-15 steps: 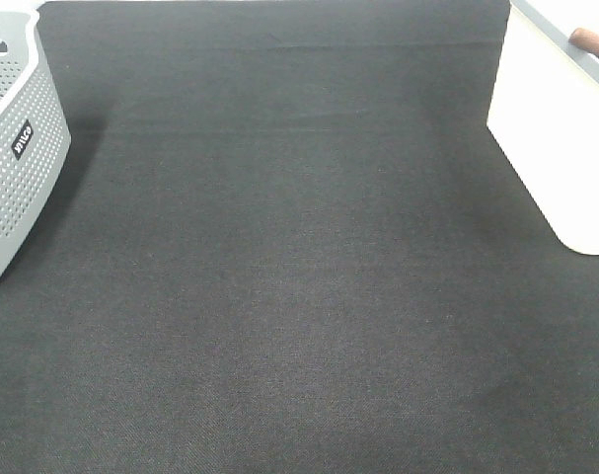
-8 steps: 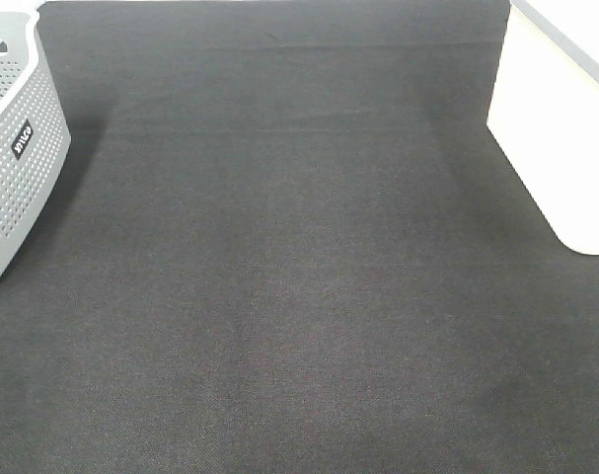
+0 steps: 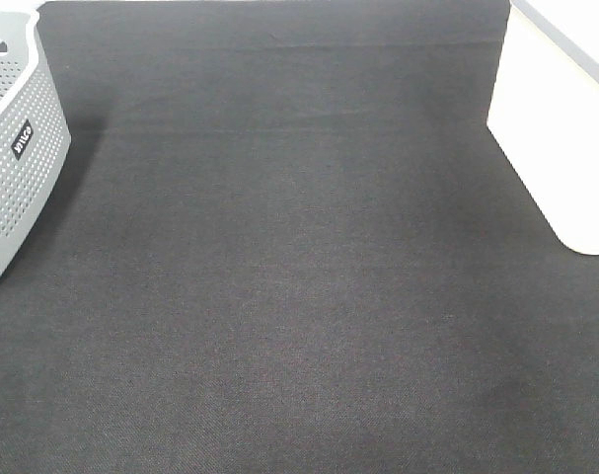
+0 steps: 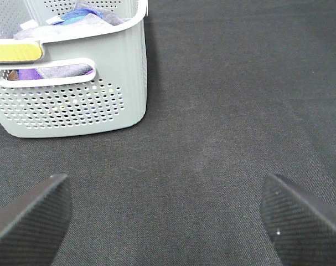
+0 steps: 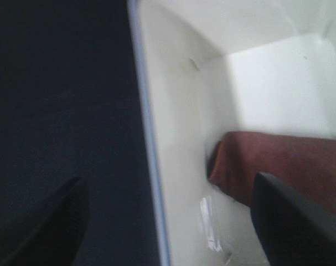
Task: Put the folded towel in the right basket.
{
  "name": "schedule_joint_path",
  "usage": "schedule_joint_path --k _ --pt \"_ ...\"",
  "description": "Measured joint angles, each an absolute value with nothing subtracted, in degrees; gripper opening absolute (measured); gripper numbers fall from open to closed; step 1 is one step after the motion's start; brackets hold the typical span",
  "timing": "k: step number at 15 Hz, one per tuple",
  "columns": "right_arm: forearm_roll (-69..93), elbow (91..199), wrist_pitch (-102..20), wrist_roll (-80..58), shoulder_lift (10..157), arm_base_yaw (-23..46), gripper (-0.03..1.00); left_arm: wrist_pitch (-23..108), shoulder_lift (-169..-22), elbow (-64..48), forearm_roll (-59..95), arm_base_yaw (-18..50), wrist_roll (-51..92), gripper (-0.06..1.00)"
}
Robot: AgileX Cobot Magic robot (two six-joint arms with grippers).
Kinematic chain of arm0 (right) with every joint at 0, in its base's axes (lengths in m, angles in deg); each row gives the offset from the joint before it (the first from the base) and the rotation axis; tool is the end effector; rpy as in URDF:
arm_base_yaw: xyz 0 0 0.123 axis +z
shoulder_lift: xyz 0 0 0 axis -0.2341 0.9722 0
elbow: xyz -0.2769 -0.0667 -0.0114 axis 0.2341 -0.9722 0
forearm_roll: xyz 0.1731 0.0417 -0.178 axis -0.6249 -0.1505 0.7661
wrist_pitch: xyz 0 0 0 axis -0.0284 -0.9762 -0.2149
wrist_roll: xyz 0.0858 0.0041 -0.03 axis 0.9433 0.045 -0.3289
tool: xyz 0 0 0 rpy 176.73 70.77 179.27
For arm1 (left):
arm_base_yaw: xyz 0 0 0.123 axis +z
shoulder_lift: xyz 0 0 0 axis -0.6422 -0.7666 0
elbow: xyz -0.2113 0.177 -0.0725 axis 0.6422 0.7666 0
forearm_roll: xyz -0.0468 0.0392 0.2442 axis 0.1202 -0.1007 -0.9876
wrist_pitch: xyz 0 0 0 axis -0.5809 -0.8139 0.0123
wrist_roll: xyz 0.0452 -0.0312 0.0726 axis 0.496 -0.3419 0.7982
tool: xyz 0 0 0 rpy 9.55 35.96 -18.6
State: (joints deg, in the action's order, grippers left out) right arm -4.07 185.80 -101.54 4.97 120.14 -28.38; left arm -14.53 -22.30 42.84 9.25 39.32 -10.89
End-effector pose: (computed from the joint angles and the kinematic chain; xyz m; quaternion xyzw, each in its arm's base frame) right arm 0.4151 -0.0747 0.3972 0.0718 0.9279 0.1431 0.3366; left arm -0.0056 -0.0066 0.2778 0.0297 0.8499 -0.0299 0.5252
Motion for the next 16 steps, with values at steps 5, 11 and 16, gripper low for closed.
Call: schedule_joint_path --k 5,11,16 --pt "5.04 176.23 -101.60 6.92 106.68 -18.98 0.76 -14.53 -22.30 42.84 9.25 39.32 -10.89 0.87" --pt "9.39 149.70 -101.60 6.97 82.84 -17.84 0.76 -14.53 -22.30 42.84 9.25 39.32 -10.89 0.87" --pt "12.72 123.34 -101.60 7.03 58.26 -17.84 0.76 -14.53 -22.30 42.84 9.25 39.32 -10.89 0.87"
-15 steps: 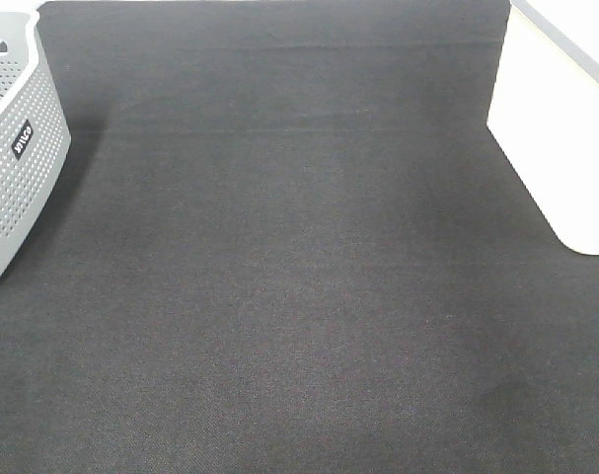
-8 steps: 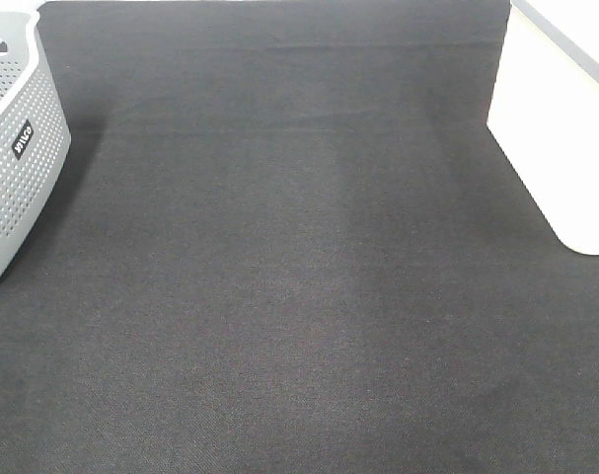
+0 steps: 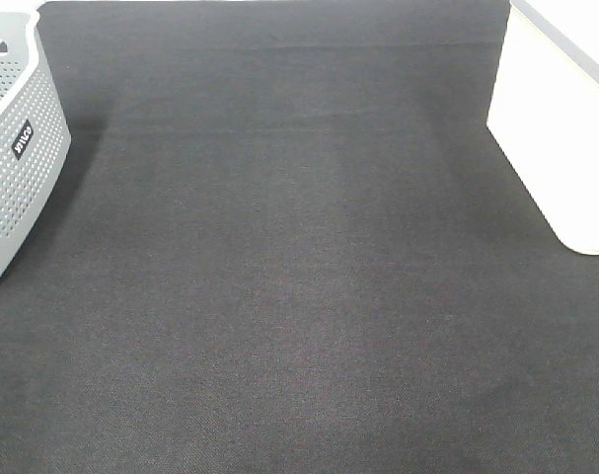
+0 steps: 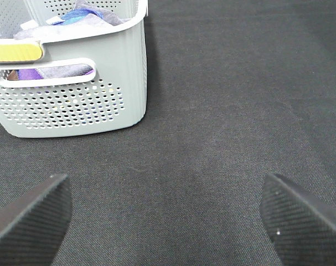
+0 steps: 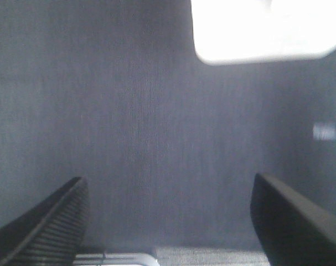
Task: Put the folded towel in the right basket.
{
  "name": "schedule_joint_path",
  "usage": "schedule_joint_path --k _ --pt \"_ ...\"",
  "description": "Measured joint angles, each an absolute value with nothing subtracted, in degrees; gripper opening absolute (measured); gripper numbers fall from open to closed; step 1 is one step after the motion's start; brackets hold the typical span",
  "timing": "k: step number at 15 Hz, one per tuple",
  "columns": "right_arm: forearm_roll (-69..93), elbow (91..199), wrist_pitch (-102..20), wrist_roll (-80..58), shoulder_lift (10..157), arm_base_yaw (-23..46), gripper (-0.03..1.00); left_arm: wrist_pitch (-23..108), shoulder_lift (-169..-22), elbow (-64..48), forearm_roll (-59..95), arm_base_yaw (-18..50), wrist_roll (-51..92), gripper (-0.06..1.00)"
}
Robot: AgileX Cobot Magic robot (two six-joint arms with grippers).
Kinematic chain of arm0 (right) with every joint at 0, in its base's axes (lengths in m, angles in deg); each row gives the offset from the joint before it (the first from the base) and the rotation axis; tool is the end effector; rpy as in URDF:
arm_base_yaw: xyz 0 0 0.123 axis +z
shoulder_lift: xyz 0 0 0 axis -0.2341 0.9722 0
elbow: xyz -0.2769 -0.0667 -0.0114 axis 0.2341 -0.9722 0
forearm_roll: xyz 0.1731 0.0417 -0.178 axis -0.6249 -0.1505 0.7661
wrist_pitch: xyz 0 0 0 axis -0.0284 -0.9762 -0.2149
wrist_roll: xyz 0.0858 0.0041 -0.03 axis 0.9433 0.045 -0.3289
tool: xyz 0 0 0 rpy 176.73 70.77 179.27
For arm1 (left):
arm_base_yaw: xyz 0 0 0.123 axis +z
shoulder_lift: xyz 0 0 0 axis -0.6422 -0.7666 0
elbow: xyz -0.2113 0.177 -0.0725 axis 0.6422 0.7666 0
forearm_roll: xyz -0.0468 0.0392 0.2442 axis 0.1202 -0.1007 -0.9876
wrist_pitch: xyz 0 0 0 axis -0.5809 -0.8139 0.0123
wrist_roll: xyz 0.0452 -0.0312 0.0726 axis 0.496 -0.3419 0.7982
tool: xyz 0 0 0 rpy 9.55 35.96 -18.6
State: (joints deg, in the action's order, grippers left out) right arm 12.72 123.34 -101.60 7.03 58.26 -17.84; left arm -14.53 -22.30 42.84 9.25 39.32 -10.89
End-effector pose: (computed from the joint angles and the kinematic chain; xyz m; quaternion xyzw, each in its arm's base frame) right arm 0.1299 0.0004 0.3721 -0.0029 0.9508 0.0346 0.3079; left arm -0.0056 -0.0066 0.2778 0.0297 0.8499 -0.0299 0.5252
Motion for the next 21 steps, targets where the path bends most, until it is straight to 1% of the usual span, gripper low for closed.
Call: schedule_joint_path --k 1,3,4,8,11,14,17,21 --pt "12.72 123.34 -101.60 7.03 58.26 -17.84 0.76 -14.53 -22.30 42.84 9.25 39.32 -10.89 0.87" --pt "12.77 114.58 -101.66 7.03 48.46 -17.84 0.76 -14.53 -22.30 42.84 9.25 39.32 -10.89 0.87" --pt "12.77 109.08 -101.66 7.03 41.30 -17.84 0.76 -14.53 -22.30 42.84 9.25 39.32 -10.89 0.87" --pt "15.58 97.96 -101.54 7.03 25.55 -17.84 0.76 -14.53 -22.30 42.84 9.25 39.32 -10.89 0.87" --pt "15.81 96.01 -97.76 7.03 17.81 -17.84 0.76 -14.53 -22.30 42.84 9.25 39.32 -10.89 0.87" --pt "15.81 95.73 -96.79 7.03 13.97 -17.55 0.76 -14.53 -22.30 42.84 9.25 39.32 -10.89 0.87" --pt "15.81 95.73 -96.73 7.03 10.08 -14.40 0.76 -14.53 -22.30 42.84 9.25 39.32 -10.89 0.87" --pt "15.81 94.12 -93.64 7.03 9.67 -14.11 0.76 -14.53 -22.30 42.84 9.25 39.32 -10.89 0.87"
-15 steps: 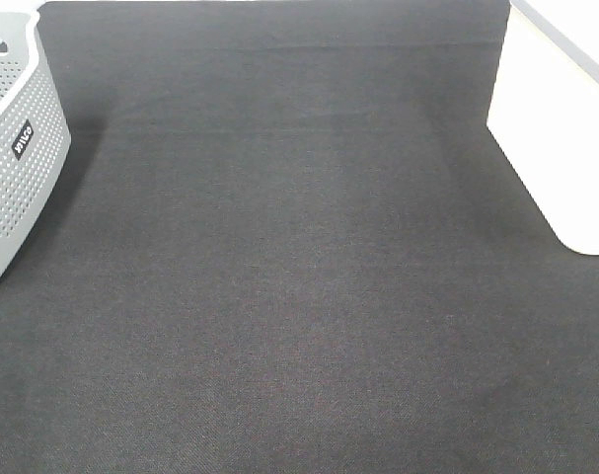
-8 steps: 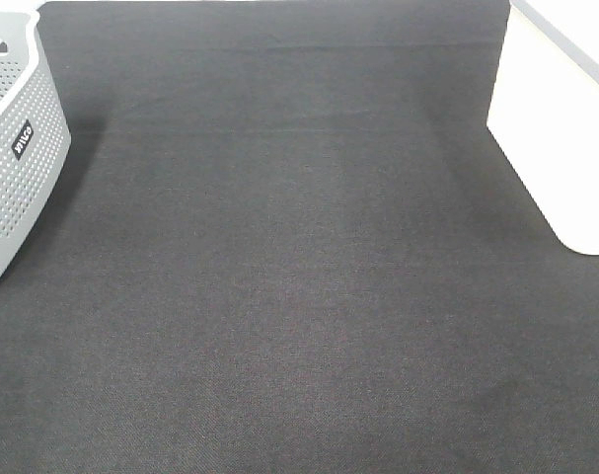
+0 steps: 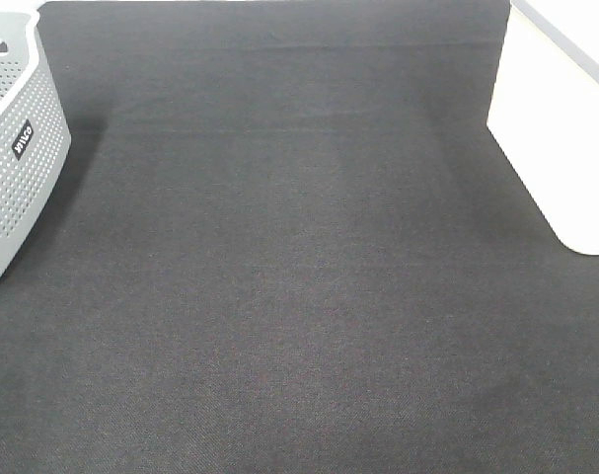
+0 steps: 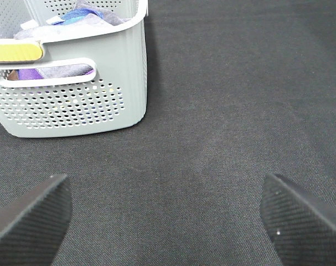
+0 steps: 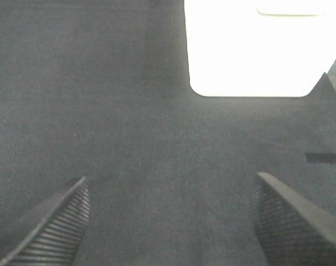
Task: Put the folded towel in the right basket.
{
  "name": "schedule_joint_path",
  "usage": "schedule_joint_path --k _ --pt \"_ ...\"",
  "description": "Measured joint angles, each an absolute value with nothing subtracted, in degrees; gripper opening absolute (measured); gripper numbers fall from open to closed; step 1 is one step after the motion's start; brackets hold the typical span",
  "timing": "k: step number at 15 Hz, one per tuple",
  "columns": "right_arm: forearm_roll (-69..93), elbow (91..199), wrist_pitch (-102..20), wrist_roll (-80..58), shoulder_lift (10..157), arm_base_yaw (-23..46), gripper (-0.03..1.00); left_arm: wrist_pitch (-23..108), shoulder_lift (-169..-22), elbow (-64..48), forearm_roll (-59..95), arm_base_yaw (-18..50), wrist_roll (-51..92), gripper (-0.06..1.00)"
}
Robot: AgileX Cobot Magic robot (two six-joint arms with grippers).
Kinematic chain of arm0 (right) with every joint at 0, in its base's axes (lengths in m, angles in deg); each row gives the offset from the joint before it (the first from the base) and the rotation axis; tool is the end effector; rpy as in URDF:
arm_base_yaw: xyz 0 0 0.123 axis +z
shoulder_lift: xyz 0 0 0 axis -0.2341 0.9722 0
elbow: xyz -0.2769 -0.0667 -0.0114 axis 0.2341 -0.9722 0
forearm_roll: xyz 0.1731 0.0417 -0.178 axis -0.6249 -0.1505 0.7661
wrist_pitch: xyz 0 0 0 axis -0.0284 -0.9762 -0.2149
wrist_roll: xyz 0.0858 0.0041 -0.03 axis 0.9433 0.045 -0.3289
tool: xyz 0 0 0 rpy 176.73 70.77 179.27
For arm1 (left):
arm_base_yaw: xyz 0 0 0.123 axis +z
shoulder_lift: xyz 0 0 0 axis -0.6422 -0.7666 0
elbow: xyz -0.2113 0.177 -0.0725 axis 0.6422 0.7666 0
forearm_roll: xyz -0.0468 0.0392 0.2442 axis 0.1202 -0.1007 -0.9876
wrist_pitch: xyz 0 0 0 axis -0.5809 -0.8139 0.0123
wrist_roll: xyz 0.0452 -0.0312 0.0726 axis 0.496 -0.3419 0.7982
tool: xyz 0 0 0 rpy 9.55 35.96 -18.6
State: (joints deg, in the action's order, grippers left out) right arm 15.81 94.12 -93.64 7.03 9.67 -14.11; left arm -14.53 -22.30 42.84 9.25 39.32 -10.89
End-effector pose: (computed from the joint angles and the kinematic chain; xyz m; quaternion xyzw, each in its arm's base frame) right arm -0.0075 0.0053 0.2781 -0.0346 0.8524 0.0072 0.5217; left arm -0.0056 -0.0066 0.2778 0.0297 0.8499 -0.0299 0.5252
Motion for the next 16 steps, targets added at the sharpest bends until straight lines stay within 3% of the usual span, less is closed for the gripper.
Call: schedule_joint_path --k 16 --pt "15.81 93.89 -93.46 7.03 9.67 -14.11 0.76 -14.53 -22.30 42.84 9.25 39.32 -10.89 0.87"
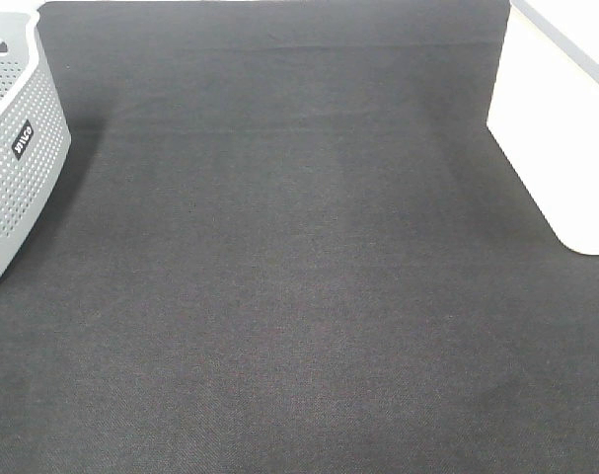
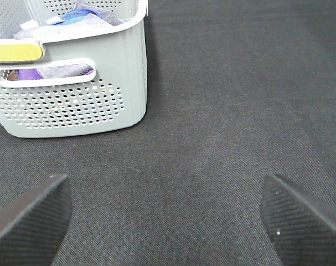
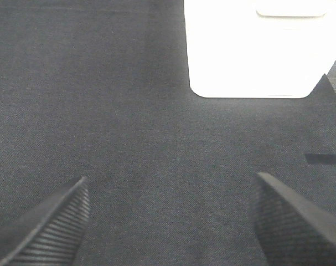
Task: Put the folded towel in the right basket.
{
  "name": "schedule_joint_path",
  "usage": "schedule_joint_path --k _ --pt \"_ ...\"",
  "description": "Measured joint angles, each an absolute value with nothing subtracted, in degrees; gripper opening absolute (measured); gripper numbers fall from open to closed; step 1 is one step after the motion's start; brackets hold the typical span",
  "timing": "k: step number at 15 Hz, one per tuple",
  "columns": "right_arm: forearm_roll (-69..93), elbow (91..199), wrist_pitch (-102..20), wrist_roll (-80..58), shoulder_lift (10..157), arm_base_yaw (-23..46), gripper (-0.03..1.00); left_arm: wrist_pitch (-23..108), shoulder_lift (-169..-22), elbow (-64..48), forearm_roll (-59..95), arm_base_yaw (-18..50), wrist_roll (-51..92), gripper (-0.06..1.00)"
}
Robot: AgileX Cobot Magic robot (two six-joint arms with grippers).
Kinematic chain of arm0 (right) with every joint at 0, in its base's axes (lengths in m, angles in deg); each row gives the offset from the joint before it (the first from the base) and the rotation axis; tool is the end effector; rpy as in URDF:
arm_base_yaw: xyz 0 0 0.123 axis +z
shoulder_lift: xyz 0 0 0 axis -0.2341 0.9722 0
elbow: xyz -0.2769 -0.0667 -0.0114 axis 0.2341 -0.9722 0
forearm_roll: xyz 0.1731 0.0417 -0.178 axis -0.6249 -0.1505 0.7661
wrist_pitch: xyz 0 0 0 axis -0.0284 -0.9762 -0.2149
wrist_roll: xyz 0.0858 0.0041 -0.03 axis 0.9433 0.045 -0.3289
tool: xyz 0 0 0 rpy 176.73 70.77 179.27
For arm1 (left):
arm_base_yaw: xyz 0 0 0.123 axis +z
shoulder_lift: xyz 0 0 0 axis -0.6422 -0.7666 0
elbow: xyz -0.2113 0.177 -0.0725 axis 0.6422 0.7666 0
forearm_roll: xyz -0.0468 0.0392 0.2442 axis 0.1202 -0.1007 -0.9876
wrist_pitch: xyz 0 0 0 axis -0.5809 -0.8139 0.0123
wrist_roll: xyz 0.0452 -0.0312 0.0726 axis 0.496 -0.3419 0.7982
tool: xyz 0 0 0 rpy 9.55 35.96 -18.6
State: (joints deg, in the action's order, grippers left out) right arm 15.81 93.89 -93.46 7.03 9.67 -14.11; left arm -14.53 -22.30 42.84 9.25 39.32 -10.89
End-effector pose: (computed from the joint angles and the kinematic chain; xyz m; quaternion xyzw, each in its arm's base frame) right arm -0.0069 0.0052 0.2772 -0.0345 0.8526 0.0072 0.5213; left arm -0.0056 -0.0066 0.2778 0.0297 0.8499 -0.0299 0.5252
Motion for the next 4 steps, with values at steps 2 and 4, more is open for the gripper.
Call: schedule_joint_path --k 2,4 --pt "15.81 93.89 -93.46 7.03 9.67 -14.11 0.76 -14.53 -22.30 42.84 9.25 39.32 -10.89 0.87" --pt "15.81 93.89 -93.46 7.03 9.67 -14.11 0.76 -14.53 -22.30 42.84 9.25 39.32 -10.89 0.87"
